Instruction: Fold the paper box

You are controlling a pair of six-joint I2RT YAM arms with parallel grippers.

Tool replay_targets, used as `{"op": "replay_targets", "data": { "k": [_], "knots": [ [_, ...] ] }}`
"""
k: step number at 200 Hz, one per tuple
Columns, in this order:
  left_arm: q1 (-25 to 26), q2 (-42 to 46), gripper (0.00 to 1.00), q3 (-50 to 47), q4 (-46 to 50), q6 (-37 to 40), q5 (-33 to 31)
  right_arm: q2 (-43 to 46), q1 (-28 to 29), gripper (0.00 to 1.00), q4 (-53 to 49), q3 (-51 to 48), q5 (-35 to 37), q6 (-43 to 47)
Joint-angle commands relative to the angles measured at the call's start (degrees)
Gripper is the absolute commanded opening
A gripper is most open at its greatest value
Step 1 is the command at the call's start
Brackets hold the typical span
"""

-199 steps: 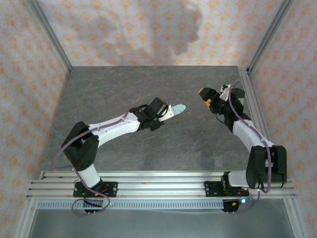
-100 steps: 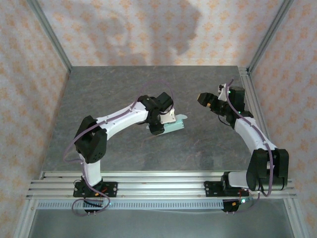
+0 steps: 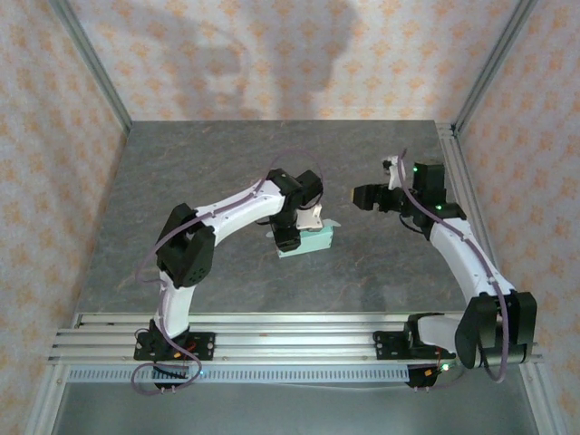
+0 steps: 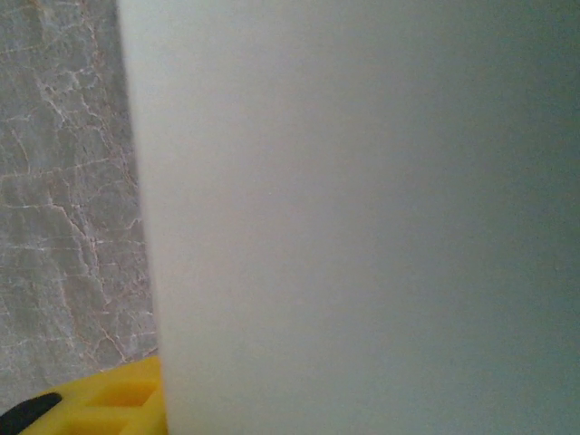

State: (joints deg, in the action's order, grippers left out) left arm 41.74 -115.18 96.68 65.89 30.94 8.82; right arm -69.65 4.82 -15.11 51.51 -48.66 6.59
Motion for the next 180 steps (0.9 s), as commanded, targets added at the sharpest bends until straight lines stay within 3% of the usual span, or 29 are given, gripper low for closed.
{"op": "replay_targets", "data": {
  "k": [1,89,153,180],
  "knots": [
    [-0.3,-0.2,0.58,0.6,2.9,1.4,-0.4,1.4,1.5,0.8,-3.6,1.4,0.3,6.8],
    [-0.4,7.9,0.99,-4.3,-6.3,0.6,0.9,5.0,2.2,0.8,-0.1,-1.8,1.4,10.7],
    [-1.8,17.7,1.0,-12.5,-15.7,-3.1,3.8,7.0,8.5,0.79,-1.4,-5.5,6.0,23.5],
    [-3.7,27.3,1.0,-22.1,-29.8,-11.4,3.2,5.5,11.5,0.74,-4.3,-4.6,9.4,26.2]
  ]
}}
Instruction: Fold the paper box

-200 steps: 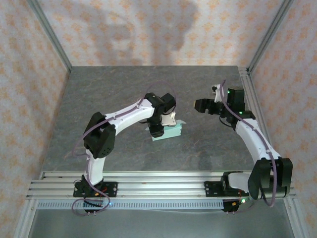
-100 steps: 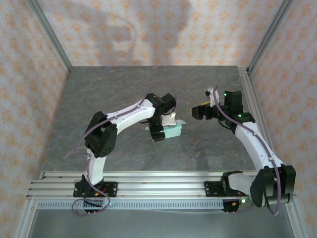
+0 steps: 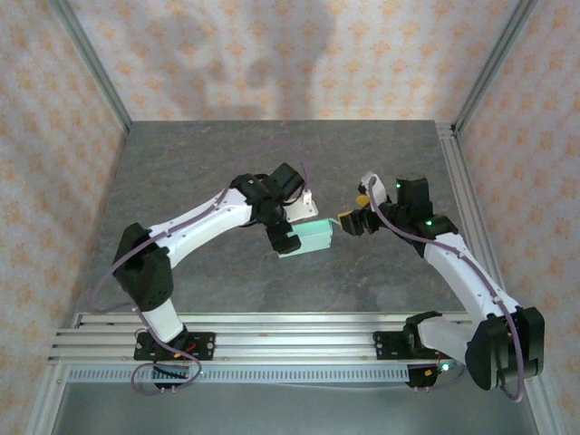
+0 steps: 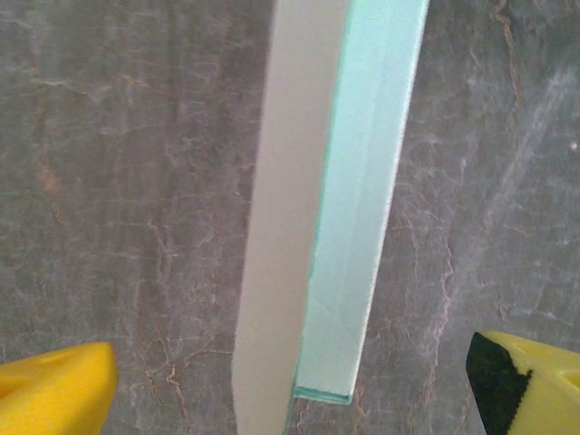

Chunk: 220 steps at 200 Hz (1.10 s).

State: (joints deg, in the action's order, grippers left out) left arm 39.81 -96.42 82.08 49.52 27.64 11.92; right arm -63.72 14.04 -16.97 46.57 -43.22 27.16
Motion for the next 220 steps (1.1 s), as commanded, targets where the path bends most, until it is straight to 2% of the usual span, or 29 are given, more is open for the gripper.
{"op": "replay_targets", "data": {
  "k": [1,16,40,56,75,97,134,158,220],
  "knots": [
    [-1.8,9.0,1.0,-7.7,-14.1,-8.6,-0.1,-0.7,2.4,0.73,-2.9,0.7,4.1,5.8],
    [-1.9,15.5,1.0,-14.5,-22.1,-13.8,-0.5,-2.4,3.3,0.64,-6.1,2.8,5.0,7.2],
    [-2.1,22.5,1.0,-20.9,-26.7,-19.9,-1.0,-4.9,4.8,0.54,-7.9,4.6,6.8,9.8],
    [-2.1,26.8,1.0,-25.5,-29.9,-24.1,-3.9,-6.8,5.6,0.5,-9.4,5.9,6.8,11.6],
    [-2.1,32.4,1.0,-32.0,-34.7,-28.4,-3.3,-8.8,6.3,0.44,-10.9,7.6,7.5,13.4],
    [-2.1,36.3,1.0,-35.3,-34.5,-30.6,-5.0,-10.6,6.5,0.4,-11.8,9.0,7.8,15.2],
    [-2.1,40.5,1.0,-38.3,-35.3,-31.9,-9.4,-14.5,6.5,0.37,-12.8,11.3,7.4,16.7],
    [-2.2,40.1,1.0,-38.2,-34.5,-31.3,-10.6,-16.8,6.5,0.36,-13.7,12.6,6.0,17.0],
    [-2.1,35.8,1.0,-36.7,-33.4,-31.0,-8.3,-18.9,6.7,0.09,-15.5,14.5,5.8,17.5]
  ]
}}
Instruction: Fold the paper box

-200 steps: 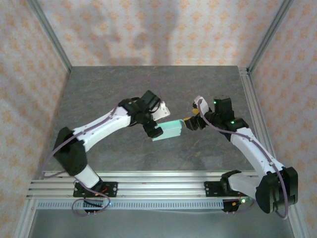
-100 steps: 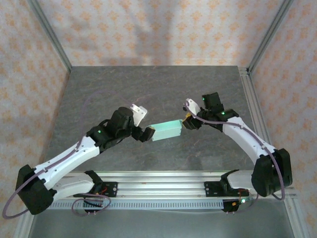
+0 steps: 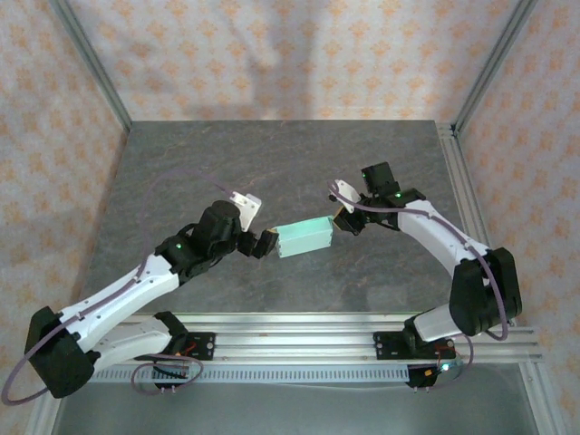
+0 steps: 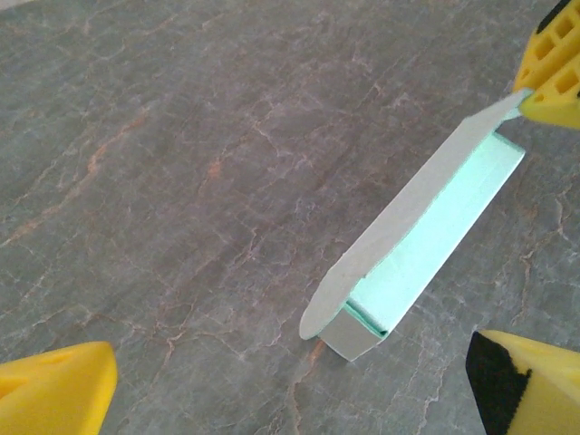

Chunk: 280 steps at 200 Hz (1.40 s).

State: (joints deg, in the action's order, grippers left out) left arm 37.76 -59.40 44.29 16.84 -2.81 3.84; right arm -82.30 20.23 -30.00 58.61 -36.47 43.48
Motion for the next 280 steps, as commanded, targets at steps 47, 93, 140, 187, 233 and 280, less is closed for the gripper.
{"op": "replay_targets", "data": {
  "k": [47,93,140,187,233,280],
  "knots": [
    [-0.1,-4.1,1.0,2.9,0.6,-2.0,-0.2,0.0,1.0,0.0,-3.7,2.5,-0.2,1.7],
    [-0.1,-5.8,1.0,4.8,1.4,-3.9,1.6,0.1,1.4,0.0,-3.6,2.5,1.1,0.2],
    [0.7,-8.4,0.97,7.9,4.9,-9.8,0.0,1.5,1.3,0.0,-2.5,2.5,3.4,-3.7],
    [7.0,-11.9,0.79,14.0,14.1,-8.7,-1.7,1.5,1.5,0.0,-3.0,3.3,5.3,-6.7],
    [8.8,-15.0,0.58,15.5,16.9,-8.3,-2.5,1.8,2.0,0.0,-2.9,3.4,7.0,-8.1],
    [8.9,-17.4,0.41,16.3,17.5,-9.9,-0.6,1.9,2.1,0.0,-3.4,3.8,7.7,-9.8]
  ]
}}
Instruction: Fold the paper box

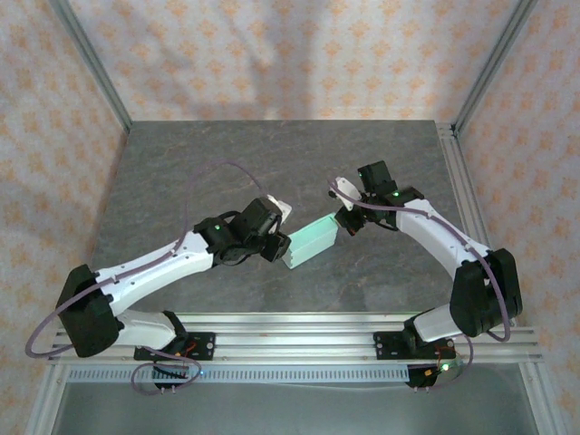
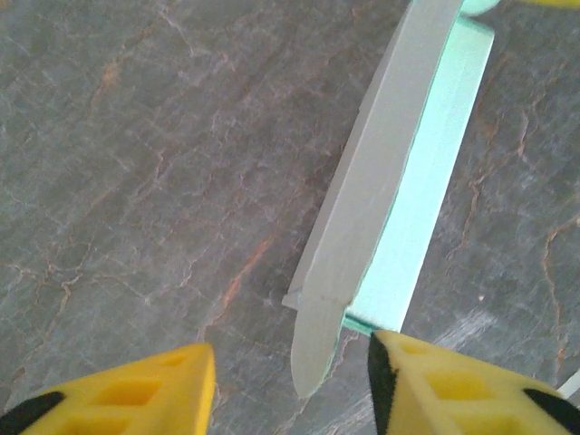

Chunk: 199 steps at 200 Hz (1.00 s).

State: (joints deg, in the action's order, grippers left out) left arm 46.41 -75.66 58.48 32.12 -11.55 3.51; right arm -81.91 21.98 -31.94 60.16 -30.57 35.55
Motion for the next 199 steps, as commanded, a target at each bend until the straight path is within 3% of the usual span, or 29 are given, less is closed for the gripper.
{"op": "replay_targets", "data": {
  "k": [1,97,199],
  "knots": [
    [0.2,-1.1,0.41,2.2,2.2,-1.3,-0.2,1.5,0.3,0.0,-1.5,2.3,1.7,-1.9],
    [0.1,-6.1,0.2,3.9,0.5,-9.2,0.3,1.7,1.3,0.0,-1.9,2.9,3.1,-7.2],
    [0.1,-10.3,0.15,6.1,0.2,-8.5,1.9,2.2,1.4,0.0,1.8,0.2,2.7,-20.7]
  ]
}}
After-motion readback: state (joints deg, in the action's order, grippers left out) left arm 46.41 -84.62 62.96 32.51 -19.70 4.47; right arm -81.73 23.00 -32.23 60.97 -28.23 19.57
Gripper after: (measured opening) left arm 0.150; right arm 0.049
